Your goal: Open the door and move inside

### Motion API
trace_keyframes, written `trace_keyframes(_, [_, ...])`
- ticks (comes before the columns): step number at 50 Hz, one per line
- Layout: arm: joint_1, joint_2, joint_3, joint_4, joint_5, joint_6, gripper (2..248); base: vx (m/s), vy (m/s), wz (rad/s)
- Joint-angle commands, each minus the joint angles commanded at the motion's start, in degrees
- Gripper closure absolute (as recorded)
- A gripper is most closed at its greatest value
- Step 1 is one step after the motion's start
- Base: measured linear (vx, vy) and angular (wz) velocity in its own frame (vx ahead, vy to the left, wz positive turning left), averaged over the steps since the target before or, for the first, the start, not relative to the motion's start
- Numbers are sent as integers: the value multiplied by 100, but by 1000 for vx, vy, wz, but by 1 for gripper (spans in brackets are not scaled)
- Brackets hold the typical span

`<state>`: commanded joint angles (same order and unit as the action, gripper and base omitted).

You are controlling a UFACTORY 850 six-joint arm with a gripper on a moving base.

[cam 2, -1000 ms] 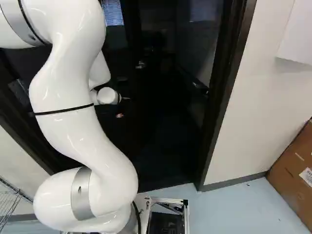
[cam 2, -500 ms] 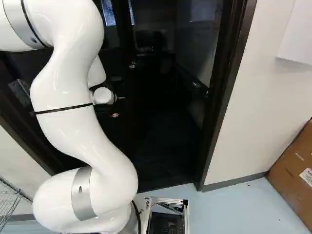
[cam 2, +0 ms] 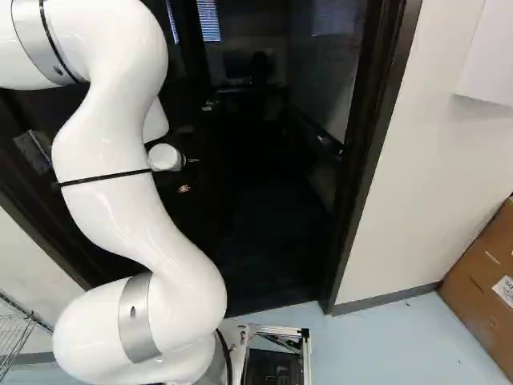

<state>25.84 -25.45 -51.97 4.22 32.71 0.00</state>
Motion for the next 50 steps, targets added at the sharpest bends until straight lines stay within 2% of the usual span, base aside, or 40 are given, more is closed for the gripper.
trace_keyframes(50, [419,-282,-368,-312,0,0,3,0,0,0])
